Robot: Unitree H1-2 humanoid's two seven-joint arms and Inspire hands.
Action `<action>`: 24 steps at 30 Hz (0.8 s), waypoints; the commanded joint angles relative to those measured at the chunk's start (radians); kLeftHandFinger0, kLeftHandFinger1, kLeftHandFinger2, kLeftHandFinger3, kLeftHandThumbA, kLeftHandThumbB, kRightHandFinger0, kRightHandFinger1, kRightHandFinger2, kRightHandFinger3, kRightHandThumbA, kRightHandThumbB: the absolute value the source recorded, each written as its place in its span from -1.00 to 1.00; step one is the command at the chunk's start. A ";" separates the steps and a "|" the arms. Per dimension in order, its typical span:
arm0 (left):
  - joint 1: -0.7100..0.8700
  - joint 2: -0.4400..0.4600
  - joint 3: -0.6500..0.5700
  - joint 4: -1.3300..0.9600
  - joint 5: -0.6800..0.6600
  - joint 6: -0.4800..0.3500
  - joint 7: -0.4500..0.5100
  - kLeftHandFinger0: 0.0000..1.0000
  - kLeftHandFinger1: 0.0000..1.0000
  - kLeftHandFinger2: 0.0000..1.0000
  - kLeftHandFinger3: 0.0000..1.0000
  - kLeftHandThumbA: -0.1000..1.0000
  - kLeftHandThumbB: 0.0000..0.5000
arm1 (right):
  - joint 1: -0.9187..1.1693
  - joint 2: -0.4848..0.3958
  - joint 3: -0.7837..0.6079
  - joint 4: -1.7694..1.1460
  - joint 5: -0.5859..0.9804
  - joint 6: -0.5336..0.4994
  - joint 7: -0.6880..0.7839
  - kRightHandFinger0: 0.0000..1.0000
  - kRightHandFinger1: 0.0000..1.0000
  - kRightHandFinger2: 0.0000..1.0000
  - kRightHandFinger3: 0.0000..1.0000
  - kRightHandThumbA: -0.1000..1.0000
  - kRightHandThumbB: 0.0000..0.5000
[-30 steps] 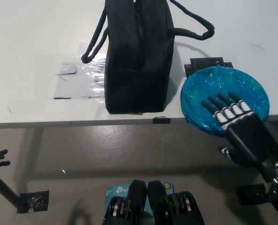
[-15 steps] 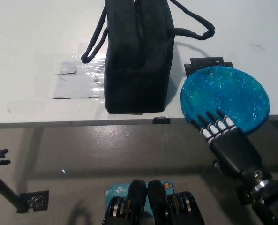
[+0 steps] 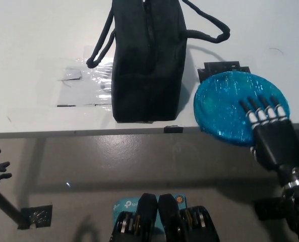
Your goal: The robot uses its right hand to pick up a stack of plates kept in the middle of the desk and put it inside a bag kept next to it
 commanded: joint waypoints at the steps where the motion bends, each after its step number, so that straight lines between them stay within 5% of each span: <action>1: 0.000 0.030 0.000 -0.018 -0.004 -0.040 -0.021 0.20 0.36 0.64 1.00 -1.00 -1.00 | -0.069 -0.015 -0.034 -0.013 0.011 0.040 -0.106 1.00 1.00 1.00 1.00 0.50 0.98; 5: 0.000 0.034 -0.005 -0.020 0.003 -0.032 -0.020 0.21 0.36 0.64 1.00 -1.00 -1.00 | -0.084 -0.016 -0.034 0.009 0.014 0.046 -0.117 1.00 1.00 1.00 1.00 0.38 1.00; 13: -0.002 0.042 -0.018 -0.021 0.008 -0.042 -0.025 0.25 0.41 0.68 1.00 -1.00 -1.00 | -0.131 -0.017 0.028 0.173 -0.012 0.094 -0.052 1.00 1.00 1.00 1.00 -0.21 1.00; 19: -0.001 0.048 -0.027 -0.021 0.014 -0.045 -0.025 0.26 0.42 0.67 1.00 -1.00 -1.00 | -0.170 -0.030 0.072 0.239 0.009 0.091 0.001 1.00 1.00 1.00 1.00 -0.41 0.99; 20: -0.012 0.051 -0.033 -0.019 0.016 -0.038 -0.026 0.26 0.42 0.67 1.00 -1.00 -0.98 | -0.176 -0.043 0.072 0.248 0.038 0.062 0.007 0.79 0.80 0.47 1.00 -0.69 0.33; 21: -0.018 0.055 -0.039 -0.013 0.018 -0.041 -0.030 0.27 0.43 0.67 1.00 -1.00 -1.00 | -0.183 -0.053 0.074 0.268 0.060 0.036 -0.006 -0.31 -0.56 -0.47 1.00 -0.91 -0.39; 22: -0.018 0.060 -0.043 -0.007 0.018 -0.048 -0.034 0.29 0.44 0.67 1.00 -1.00 -1.00 | -0.186 -0.059 0.074 0.283 0.081 0.016 -0.016 -0.92 -0.96 -0.90 1.00 -0.99 -0.78; 23: -0.018 0.062 -0.045 -0.005 0.018 -0.049 -0.035 0.29 0.44 0.68 1.00 -1.00 -1.00 | -0.187 -0.061 0.075 0.287 0.091 0.010 -0.018 -1.00 -1.00 -0.99 1.00 -1.00 -0.90; 24: -0.018 0.066 -0.048 -0.008 0.022 -0.046 -0.035 0.29 0.44 0.66 1.00 -1.00 -0.95 | -0.187 -0.063 0.082 0.296 0.080 0.023 -0.018 -1.00 -1.00 -0.94 0.67 -1.00 -1.00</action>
